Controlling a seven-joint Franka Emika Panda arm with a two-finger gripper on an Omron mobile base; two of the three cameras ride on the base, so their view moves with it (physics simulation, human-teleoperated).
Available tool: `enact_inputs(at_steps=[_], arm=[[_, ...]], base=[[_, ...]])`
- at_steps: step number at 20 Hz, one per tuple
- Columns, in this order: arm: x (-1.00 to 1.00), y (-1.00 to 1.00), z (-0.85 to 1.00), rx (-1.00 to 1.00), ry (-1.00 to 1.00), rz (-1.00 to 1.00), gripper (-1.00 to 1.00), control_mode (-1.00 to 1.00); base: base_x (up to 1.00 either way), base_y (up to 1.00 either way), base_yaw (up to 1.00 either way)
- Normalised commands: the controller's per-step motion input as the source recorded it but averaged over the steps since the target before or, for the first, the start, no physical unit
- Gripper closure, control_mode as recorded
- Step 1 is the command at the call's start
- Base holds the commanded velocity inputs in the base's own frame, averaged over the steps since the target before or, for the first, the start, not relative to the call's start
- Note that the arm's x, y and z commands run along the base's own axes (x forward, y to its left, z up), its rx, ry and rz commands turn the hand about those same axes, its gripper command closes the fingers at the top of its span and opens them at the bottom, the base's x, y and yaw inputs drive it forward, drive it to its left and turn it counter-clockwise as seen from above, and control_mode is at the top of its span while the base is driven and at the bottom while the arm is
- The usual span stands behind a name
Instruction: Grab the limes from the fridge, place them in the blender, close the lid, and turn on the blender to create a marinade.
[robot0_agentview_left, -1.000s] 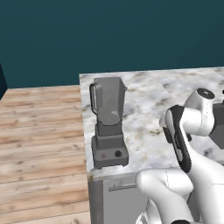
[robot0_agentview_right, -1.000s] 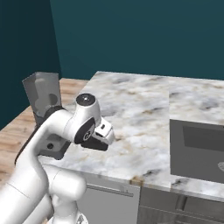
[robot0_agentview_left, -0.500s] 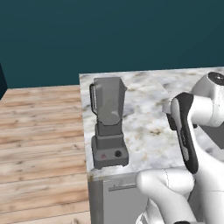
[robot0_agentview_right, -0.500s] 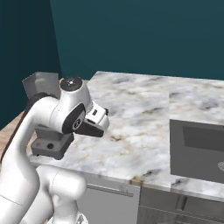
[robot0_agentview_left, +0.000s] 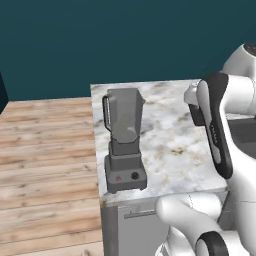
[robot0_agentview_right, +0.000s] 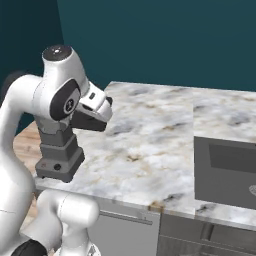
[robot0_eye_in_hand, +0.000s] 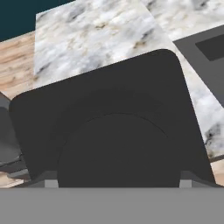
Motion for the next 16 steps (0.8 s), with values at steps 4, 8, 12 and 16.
enact_inputs(at_steps=[4, 8, 12, 16], arm=[[-0.09, 0.71, 1.0, 0.0, 0.0, -0.03, 1.0, -1.0], [-0.03, 0.71, 0.92, 0.0, 0.0, -0.02, 1.0, -1.0], [0.02, 0.74, 0.4, 0.0, 0.01, -0.02, 1.0, -1.0], [0.0, 0.67, 0.19, 0.0, 0.03, -0.02, 1.0, -1.0]], base=[[0.0, 0.0, 0.0], [0.0, 0.0, 0.0], [0.0, 0.0, 0.0], [0.0, 0.0, 0.0]])
